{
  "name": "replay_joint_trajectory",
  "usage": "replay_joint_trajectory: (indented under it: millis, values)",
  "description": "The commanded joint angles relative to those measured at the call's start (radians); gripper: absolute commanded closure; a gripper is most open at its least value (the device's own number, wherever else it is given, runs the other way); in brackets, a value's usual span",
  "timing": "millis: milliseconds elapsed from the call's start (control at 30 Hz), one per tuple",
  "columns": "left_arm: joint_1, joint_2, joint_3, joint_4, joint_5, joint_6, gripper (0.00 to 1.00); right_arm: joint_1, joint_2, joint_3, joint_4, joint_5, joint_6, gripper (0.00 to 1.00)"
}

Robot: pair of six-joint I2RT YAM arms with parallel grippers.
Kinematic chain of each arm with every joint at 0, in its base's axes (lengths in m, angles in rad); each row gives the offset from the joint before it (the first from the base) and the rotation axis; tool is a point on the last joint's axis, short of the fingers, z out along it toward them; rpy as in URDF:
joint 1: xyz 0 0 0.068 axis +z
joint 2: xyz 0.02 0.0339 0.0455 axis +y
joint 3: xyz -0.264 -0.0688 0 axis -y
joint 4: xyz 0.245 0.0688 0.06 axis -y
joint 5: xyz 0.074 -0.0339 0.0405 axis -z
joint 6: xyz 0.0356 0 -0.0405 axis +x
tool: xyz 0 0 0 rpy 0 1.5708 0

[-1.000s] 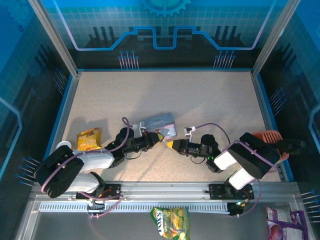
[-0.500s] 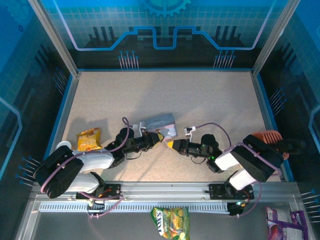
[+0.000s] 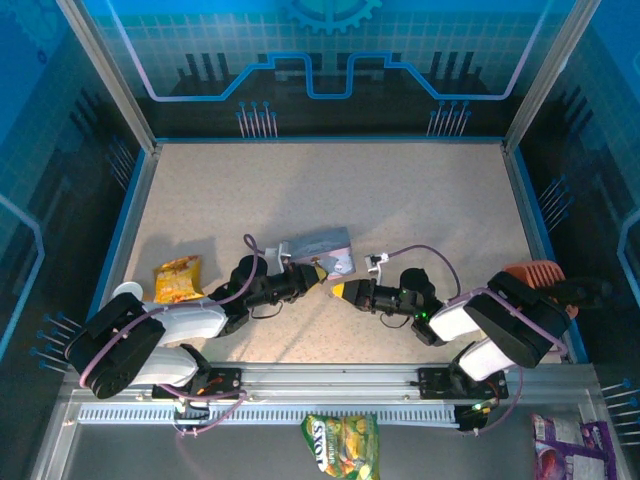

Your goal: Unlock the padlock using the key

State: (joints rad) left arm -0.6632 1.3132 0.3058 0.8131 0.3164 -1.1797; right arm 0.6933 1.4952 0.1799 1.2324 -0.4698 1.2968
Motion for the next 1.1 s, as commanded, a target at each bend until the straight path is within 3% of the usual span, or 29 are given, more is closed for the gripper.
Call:
replay_joint_trajectory:
  millis: [0,367,1067]
  values:
    - [-0.016,-0.035,0.035,0.067,0.056,0.008,1.0,0.014,-0.052,0.032,-0.029,0.025,-0.036,1.0]
    - [-0.016,-0.053,0.022,0.069,0.061,0.014,1.0,-0.051,-0.194,0.035,-0.249,0.001,-0.098,1.0]
    - [-0.018,-0.014,0.029,0.152,0.062,-0.027,1.0,-0.036,-0.266,0.025,-0.305,0.002,-0.113,1.0]
